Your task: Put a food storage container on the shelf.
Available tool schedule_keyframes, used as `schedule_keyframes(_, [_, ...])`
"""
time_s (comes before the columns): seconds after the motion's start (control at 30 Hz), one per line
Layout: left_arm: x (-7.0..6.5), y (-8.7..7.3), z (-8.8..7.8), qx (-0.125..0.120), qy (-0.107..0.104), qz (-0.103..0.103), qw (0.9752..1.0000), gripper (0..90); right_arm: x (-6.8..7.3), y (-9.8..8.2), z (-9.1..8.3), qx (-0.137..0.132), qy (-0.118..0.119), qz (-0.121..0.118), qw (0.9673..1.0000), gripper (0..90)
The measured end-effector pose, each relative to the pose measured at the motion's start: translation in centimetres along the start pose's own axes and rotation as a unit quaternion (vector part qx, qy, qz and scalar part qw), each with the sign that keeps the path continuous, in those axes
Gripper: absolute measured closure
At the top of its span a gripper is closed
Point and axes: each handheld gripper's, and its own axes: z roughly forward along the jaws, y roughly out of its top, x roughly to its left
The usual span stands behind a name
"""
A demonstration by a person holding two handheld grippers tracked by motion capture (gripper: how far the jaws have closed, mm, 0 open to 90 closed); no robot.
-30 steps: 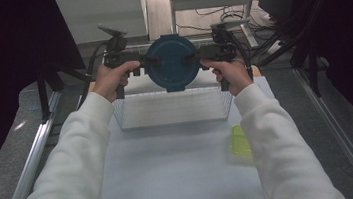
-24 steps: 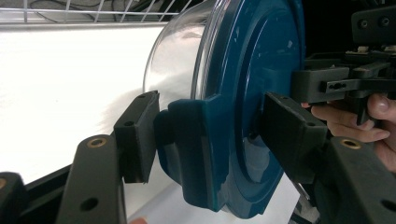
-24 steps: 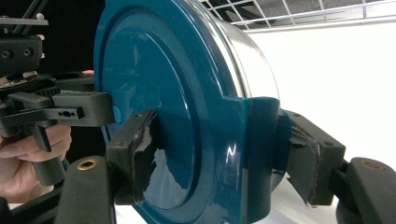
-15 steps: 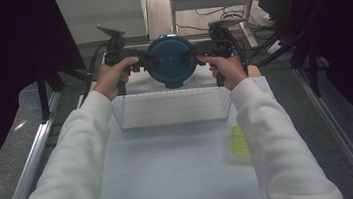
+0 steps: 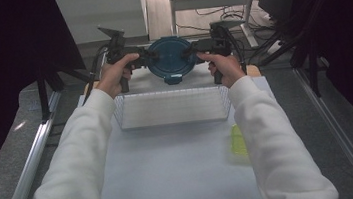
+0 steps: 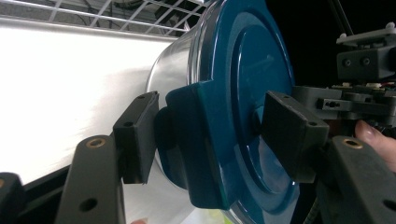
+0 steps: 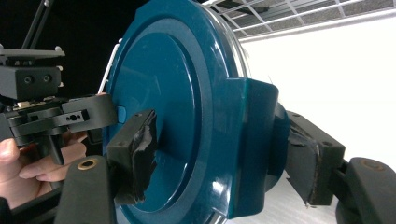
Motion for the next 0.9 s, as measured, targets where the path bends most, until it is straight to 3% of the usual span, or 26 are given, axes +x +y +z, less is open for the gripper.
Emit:
schedule_keyframes(0.4, [1.2,-0.1,0.7,-0.019,-0.007,-0.032,0.9993,38.2,-1.1,0.4,0.6,0.004,0.014,0.025,0.9996,31.6])
schedule_keyframes(0.6, [1.3,0.0,0.7,-0.02,-0.008,-0.031,0.9993,38.0,-1.3,0.3,0.8,-0.001,0.016,0.029,0.9994,30.7])
schedule_keyframes(0.73, [1.0,-0.1,0.7,-0.026,0.008,-0.014,0.9995,35.6,-1.0,0.2,1.0,-0.009,0.007,0.007,0.9999,25.2])
schedule_keyframes(0.77, [0.9,-0.1,0.6,-0.027,0.016,-0.005,0.9995,26.2,-0.4,-0.1,1.1,-0.024,-0.019,-0.021,0.9993,16.4])
schedule_keyframes(0.8, [0.9,-0.2,0.5,-0.028,0.017,-0.004,0.9995,26.2,-0.4,-0.1,1.1,-0.024,-0.019,-0.021,0.9993,16.4])
schedule_keyframes(0.83, [0.9,-0.2,0.4,-0.029,0.018,-0.002,0.9994,21.0,-0.2,-0.2,1.0,-0.03,-0.031,-0.038,0.9983,12.3])
schedule_keyframes(0.9, [0.5,-0.4,0.0,-0.032,0.033,0.024,0.9987,17.8,0.6,-0.6,0.6,-0.044,-0.049,-0.053,0.9964,8.4])
